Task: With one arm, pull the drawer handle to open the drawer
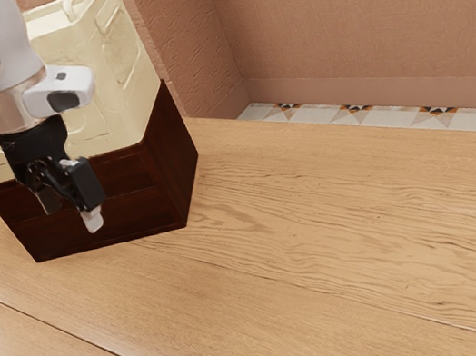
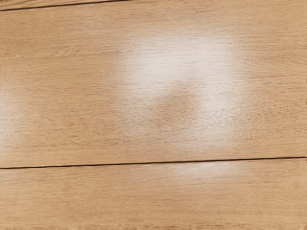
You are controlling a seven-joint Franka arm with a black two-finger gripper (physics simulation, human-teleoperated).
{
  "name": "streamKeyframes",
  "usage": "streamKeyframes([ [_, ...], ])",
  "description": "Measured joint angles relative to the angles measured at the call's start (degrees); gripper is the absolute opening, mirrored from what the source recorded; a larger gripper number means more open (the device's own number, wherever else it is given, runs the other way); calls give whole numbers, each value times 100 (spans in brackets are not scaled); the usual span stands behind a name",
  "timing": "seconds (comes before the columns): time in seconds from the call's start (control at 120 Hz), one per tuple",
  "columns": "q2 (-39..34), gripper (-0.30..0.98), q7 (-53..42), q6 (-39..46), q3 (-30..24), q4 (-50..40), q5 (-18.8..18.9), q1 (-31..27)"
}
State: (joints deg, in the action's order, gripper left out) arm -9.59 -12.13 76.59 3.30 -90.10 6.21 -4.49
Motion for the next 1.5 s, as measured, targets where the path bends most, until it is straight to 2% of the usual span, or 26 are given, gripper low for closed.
streamKeyframes([
  [0.108, -427, 69, 154, 250, -5, -796, 196, 87],
  [0.317, -925, 69, -276, 1328, 55, -2031, 329, -398],
  [0.492, -1001, 69, -999, 1816, 218, -2261, 357, -506],
  [0.675, -1109, 68, -1657, 2457, 393, -2756, 786, -639],
  [0.833, -1099, 68, -2257, 3252, 598, -2926, 873, -658],
  [1.008, -1067, 68, -3030, 4047, 988, -2910, 680, -873],
  [1.333, -637, 66, -4266, 4991, 1021, -2777, 207, -1071],
  [1.5, -453, 62, -4762, 5234, 1032, -2720, 235, -1159],
])
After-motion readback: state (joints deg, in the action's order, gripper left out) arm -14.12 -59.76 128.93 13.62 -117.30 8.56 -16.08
